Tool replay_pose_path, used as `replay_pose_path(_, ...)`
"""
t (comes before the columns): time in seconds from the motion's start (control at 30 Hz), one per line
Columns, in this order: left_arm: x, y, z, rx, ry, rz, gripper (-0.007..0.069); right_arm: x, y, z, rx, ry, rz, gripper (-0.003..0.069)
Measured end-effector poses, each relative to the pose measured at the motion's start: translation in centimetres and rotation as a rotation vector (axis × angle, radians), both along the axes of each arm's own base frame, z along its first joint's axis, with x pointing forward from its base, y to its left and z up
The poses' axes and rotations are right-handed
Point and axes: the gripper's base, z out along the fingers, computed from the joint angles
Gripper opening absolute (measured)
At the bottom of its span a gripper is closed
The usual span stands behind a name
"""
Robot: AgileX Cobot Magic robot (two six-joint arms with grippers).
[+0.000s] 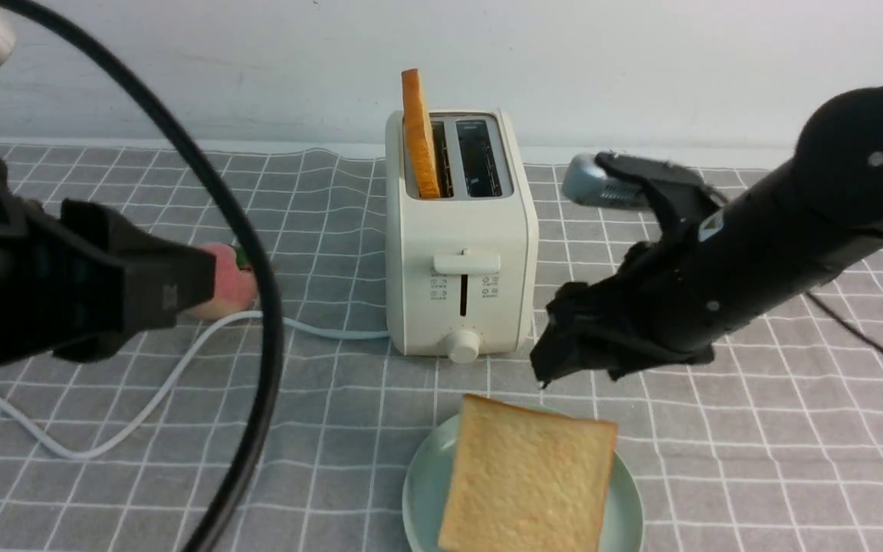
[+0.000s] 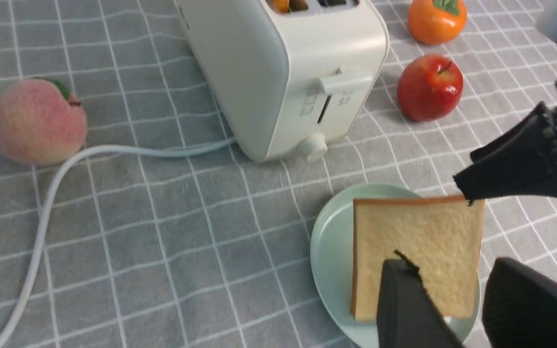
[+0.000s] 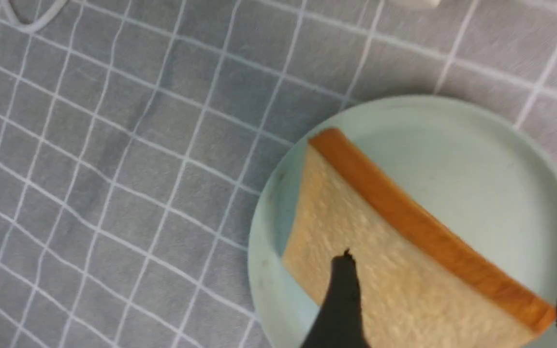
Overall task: Take toasted bread from bread machine on grey coffee table place on plate.
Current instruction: 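Place the held slice of bread on top of the slice on the plate with the right gripper, then reach for a toast slice standing in the toaster with the left gripper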
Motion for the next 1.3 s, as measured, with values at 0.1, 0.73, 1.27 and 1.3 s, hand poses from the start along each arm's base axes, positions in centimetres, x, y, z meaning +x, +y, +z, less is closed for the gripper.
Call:
replay_pose_path(0.1,1.7,-1.0,-0.6,-0.018,0.009,0.017,0.0238,-1.8,-1.6,3.1,-0.044,-0.116,-0.008,0.0603)
replay_pose_path(0.73,12.4,-6.0,4.3,0.046,0.027,0.136,0.0411,-14.6,-7.5,12.6,0.023,-0.284,0.034,0.0462)
replay_pose_path(1.27,19.7,-8.6,1.0,0.207,0.076,0.252,0.0416,-19.8,-11.5,6.3,-0.001,-0.421,-0.116,0.0462)
replay_pose_path(1.3,20.3,-8.8,0.9,0.224,0.086,0.269,0.0416,-19.8,-11.5,6.0,0.0,-0.413,-0.121,0.0462)
